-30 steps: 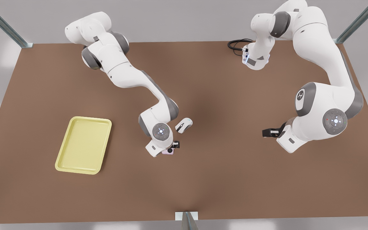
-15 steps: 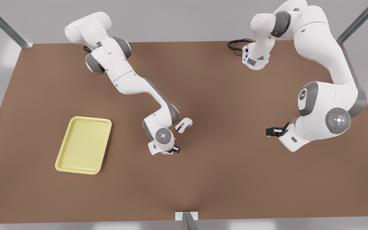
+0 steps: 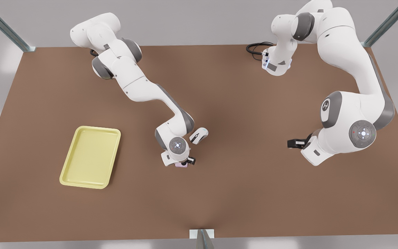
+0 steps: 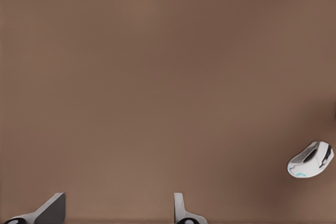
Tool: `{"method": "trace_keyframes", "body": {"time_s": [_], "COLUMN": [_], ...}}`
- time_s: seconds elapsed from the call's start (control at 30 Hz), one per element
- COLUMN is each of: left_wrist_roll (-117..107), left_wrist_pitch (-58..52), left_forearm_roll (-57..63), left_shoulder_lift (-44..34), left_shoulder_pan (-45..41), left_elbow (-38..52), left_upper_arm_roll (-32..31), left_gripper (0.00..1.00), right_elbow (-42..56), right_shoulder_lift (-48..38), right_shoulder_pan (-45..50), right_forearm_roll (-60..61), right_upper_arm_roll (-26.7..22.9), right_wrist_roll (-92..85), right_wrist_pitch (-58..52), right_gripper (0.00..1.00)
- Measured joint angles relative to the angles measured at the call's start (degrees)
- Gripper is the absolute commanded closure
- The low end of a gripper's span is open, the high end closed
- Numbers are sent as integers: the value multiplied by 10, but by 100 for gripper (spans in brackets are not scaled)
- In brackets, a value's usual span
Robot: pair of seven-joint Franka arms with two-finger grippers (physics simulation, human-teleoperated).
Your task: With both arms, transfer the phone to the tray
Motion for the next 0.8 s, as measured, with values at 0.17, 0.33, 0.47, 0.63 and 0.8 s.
{"method": "trace_keyframes", "body": {"time_s": [0.17, 0.33, 0.47, 0.63, 0.8], "left_wrist_roll": [-6, -11, -14, -16, -19], "left_wrist_pitch": [1, 1, 2, 4, 9], "left_forearm_roll": [2, 2, 2, 2, 2], "left_shoulder_lift": [1, 1, 1, 3, 5], "left_shoulder_pan": [0, 0, 0, 0, 0], "left_elbow": [0, 0, 0, -1, -7], "left_upper_arm_roll": [0, 0, 0, 0, 0], "left_gripper": [0, 0, 0, 0, 0], "right_elbow": [-3, -3, -7, -16, -31], "right_shoulder_lift": [-1, -2, -5, -4, -3], "right_shoulder_pan": [1, -1, -3, -2, -2], "right_forearm_roll": [0, -1, -1, -2, -2], "right_upper_arm_roll": [1, 0, 1, 3, 7], "right_wrist_roll": [-16, -40, -62, -85, -102], "right_wrist_pitch": [9, 13, 14, 16, 25], "right_gripper": [0, 0, 0, 0, 0]}}
